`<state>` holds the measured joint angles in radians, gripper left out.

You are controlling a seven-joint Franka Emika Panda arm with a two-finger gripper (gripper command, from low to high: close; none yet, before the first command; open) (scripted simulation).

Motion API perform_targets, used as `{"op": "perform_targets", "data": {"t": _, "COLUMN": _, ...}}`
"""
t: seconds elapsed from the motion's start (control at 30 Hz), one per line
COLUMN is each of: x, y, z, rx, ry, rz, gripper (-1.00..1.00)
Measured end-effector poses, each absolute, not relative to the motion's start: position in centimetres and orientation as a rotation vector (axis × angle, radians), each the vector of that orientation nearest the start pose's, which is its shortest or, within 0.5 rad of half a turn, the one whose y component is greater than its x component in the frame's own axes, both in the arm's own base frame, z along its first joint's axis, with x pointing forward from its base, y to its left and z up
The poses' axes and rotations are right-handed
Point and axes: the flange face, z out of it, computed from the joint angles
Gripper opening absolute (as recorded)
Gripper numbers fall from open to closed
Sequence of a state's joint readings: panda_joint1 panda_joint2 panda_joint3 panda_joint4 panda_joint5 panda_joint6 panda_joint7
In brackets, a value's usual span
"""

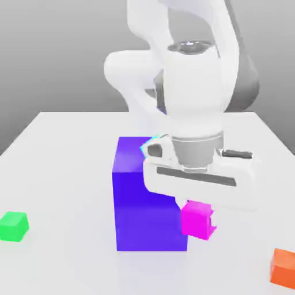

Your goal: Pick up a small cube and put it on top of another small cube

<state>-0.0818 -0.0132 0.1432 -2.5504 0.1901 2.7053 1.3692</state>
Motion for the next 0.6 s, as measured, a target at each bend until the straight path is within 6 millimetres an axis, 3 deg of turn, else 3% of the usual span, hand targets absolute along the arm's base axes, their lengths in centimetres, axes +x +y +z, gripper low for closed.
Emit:
{"op": "perform_targets", "data": {"t": 0.07, "x": 46.6, "y": -3.6, "z": 29.1, "rx": -2.092, "ry": 2.104, "rz": -0.109, "gripper": -1.0}}
{"op": "perform_targets", "data": {"t": 0.17, "x": 44.5, "y": -14.3, "z": 29.1, "rx": -1.884, "ry": 2.317, "rz": -0.125, "gripper": -1.0}}
{"op": "perform_targets", "data": {"t": 0.27, "x": 39.5, "y": -24.9, "z": 27.9, "rx": -1.663, "ry": 2.54, "rz": -0.104, "gripper": -1.0}}
{"op": "perform_targets", "data": {"t": 0.33, "x": 33.9, "y": -31.8, "z": 25.4, "rx": -1.498, "ry": 2.715, "rz": -0.046, "gripper": -1.0}}
{"op": "perform_targets", "data": {"t": 0.47, "x": 32.4, "y": -33.3, "z": 19.7, "rx": -1.485, "ry": 2.765, "rz": -0.004, "gripper": -1.0}}
{"op": "perform_targets", "data": {"t": 0.5, "x": 32.3, "y": -33.3, "z": 18.6, "rx": -1.485, "ry": 2.767, "rz": -0.003, "gripper": 1.0}}
{"op": "perform_targets", "data": {"t": 0.6, "x": 32.3, "y": -33.3, "z": 18.6, "rx": -1.485, "ry": 2.767, "rz": -0.003, "gripper": 1.0}}
